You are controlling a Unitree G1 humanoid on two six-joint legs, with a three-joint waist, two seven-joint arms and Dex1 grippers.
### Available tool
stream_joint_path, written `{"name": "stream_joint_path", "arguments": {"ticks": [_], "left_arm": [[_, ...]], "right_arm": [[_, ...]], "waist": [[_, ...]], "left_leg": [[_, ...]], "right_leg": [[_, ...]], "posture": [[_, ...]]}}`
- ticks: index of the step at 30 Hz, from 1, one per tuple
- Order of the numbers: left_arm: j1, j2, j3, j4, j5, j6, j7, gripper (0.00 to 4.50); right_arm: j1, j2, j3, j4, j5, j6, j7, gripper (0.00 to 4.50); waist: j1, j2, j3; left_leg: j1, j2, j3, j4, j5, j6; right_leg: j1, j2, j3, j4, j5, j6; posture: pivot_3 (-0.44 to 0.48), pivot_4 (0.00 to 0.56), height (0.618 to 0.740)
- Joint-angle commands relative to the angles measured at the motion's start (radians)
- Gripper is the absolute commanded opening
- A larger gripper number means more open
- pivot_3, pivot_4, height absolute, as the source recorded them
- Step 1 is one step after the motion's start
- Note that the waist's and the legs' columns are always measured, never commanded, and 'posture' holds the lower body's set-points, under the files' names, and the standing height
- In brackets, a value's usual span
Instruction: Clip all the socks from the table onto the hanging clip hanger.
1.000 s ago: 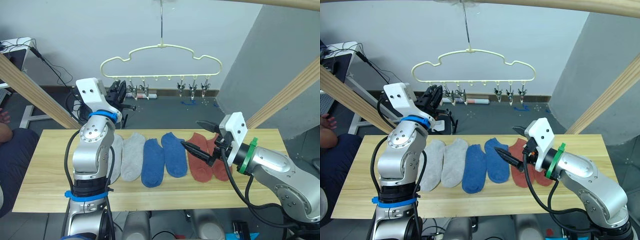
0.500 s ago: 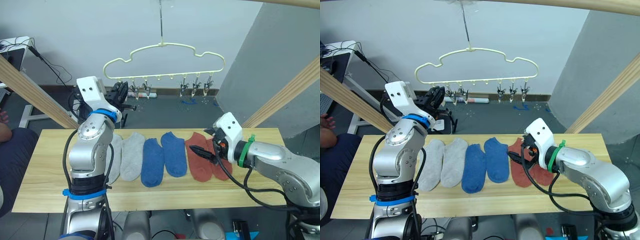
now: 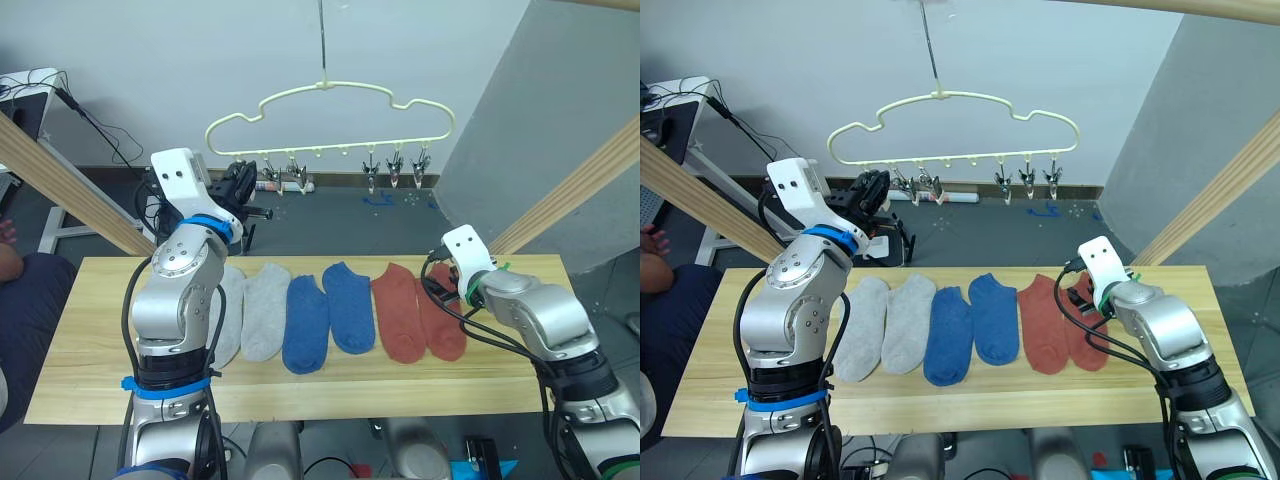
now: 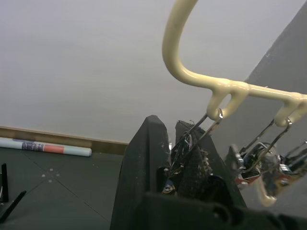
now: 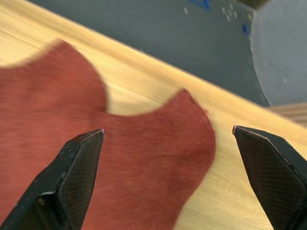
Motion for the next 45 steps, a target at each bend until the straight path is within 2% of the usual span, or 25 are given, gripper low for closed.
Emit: {"name": "stream_joint_path", "arguments": {"ticks": [1,9,21,24,35,45], "left_arm": [[-0.003,0.003,0.005,-0.041,0.001,0.003,0.011,0.27],[-0.001,0.005,0.006,-0.054,0.000,0.009,0.020,0.27],[-0.004,0.003,-0.001,-0.055,0.002,0.007,0.021,0.27],[-0.008,0.002,-0.003,-0.049,0.003,0.004,0.020,0.27],[-0.015,0.000,-0.008,-0.038,0.006,0.000,0.019,0.27],[-0.009,0.003,-0.004,-0.042,0.001,0.014,0.017,0.27]], "right_arm": [[-0.018,0.009,-0.007,0.077,-0.056,-0.059,0.011,4.50],[-0.027,0.055,-0.040,0.197,-0.106,-0.090,0.031,4.50],[-0.027,0.109,-0.113,0.183,-0.128,-0.008,0.041,4.50],[-0.023,0.104,-0.110,0.176,-0.139,-0.011,0.047,3.91],[-0.013,0.103,-0.116,0.163,-0.174,0.003,0.043,0.12],[-0.016,0.099,-0.107,0.156,-0.186,-0.003,0.057,0.05]], "waist": [[0.000,0.000,0.003],[0.000,0.001,0.006],[0.001,0.001,0.006],[0.001,0.001,0.006],[0.000,0.001,0.006],[0.000,0.001,0.006]], "left_leg": [[0.000,0.000,0.000,0.000,0.000,0.000],[0.000,0.000,0.000,0.000,0.000,0.000],[0.000,0.000,-0.001,0.001,0.000,0.000],[0.000,0.000,-0.001,0.001,0.000,0.000],[0.000,0.000,-0.001,0.001,0.000,0.000],[0.000,0.000,-0.001,0.001,0.000,0.000]], "right_leg": [[0.000,0.000,0.000,0.000,0.000,0.000],[0.000,0.000,0.000,0.000,0.000,0.000],[0.000,0.000,-0.001,0.002,0.000,0.000],[0.000,0.000,-0.001,0.002,0.000,0.000],[0.000,0.000,-0.001,0.001,0.000,0.000],[0.000,0.000,-0.001,0.001,0.000,0.000]], "posture": [[-0.158,0.383,0.740],[-0.141,0.379,0.740],[-0.149,0.370,0.740],[-0.153,0.368,0.740],[-0.159,0.368,0.740],[-0.157,0.368,0.740]]}}
